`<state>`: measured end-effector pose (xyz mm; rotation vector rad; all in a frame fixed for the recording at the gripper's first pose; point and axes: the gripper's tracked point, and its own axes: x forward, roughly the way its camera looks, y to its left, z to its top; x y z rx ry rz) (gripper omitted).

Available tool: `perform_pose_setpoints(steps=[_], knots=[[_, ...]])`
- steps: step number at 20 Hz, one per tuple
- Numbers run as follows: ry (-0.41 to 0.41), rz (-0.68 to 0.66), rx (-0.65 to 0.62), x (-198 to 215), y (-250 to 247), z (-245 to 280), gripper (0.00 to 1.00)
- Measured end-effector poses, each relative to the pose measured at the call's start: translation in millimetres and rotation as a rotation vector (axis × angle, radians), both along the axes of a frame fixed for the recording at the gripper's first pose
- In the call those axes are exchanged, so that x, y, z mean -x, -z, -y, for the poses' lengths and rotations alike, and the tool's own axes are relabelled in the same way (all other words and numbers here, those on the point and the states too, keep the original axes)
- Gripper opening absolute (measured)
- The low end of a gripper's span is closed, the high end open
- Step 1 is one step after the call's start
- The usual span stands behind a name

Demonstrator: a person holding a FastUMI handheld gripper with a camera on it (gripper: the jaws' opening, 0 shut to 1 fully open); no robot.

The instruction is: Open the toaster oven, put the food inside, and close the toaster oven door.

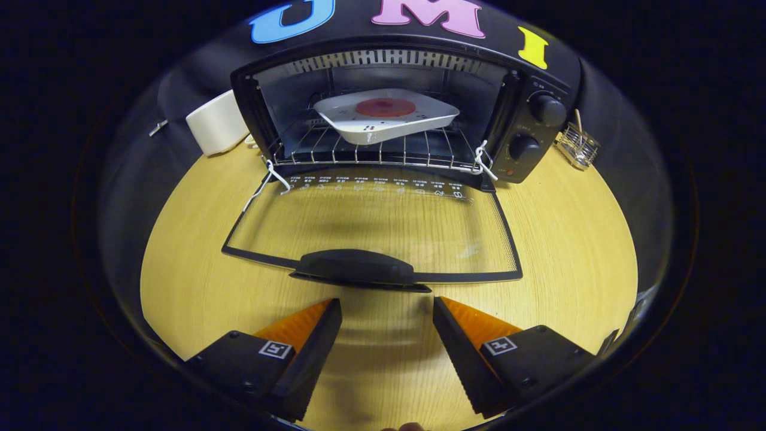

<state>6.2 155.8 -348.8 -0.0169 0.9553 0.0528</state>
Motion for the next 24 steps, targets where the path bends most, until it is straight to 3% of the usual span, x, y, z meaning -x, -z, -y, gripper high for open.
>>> perform_pose_setpoints(steps=[5,12,24], knots=[[0.013,0.0,0.002,-10.2,0.8,-2.7,1.0],[-0.055,0.081,0.015,-9.0,-30.0,-2.8,1.0],[0.0,0.366,-0.109,-35.7,-161.6,-4.5,0.99]])
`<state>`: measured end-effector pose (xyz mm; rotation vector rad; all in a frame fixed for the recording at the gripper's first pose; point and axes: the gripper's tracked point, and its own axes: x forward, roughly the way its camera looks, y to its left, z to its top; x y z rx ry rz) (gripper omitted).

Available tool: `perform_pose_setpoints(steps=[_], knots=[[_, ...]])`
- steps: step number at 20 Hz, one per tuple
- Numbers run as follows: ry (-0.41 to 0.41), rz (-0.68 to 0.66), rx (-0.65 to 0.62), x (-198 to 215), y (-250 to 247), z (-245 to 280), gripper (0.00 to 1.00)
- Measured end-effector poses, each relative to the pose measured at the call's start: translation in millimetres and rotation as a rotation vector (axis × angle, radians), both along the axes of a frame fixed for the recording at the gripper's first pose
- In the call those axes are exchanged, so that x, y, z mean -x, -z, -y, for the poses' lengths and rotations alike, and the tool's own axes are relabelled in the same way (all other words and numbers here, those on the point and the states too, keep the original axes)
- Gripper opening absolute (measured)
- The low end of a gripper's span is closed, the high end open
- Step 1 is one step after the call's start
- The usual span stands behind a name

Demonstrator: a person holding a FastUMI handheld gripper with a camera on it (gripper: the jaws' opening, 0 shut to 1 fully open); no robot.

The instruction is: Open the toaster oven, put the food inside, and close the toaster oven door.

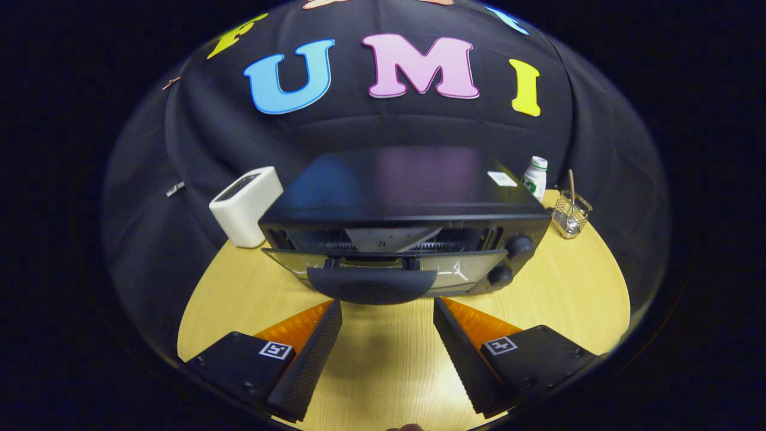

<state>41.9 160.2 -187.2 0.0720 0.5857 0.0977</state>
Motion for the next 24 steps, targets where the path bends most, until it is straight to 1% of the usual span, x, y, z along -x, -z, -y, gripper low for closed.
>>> perform_pose_setpoints(steps=[2,3,6,8,13,15,21,24], knots=[[0.024,0.066,-0.017,1.3,-28.0,8.8,0.99],[0.038,0.091,-0.014,4.4,-34.0,14.7,0.99],[0.058,0.214,-0.009,18.3,-70.6,45.0,0.99],[0.067,0.297,0.014,27.5,-95.2,69.3,0.99],[0.109,0.434,0.058,56.9,-144.5,130.1,0.99],[0.125,0.484,0.108,66.7,-160.2,154.9,0.99],[0.176,0.555,0.249,92.2,-183.2,206.2,0.99],[0.199,0.543,0.228,99.5,-181.3,208.4,0.99]])
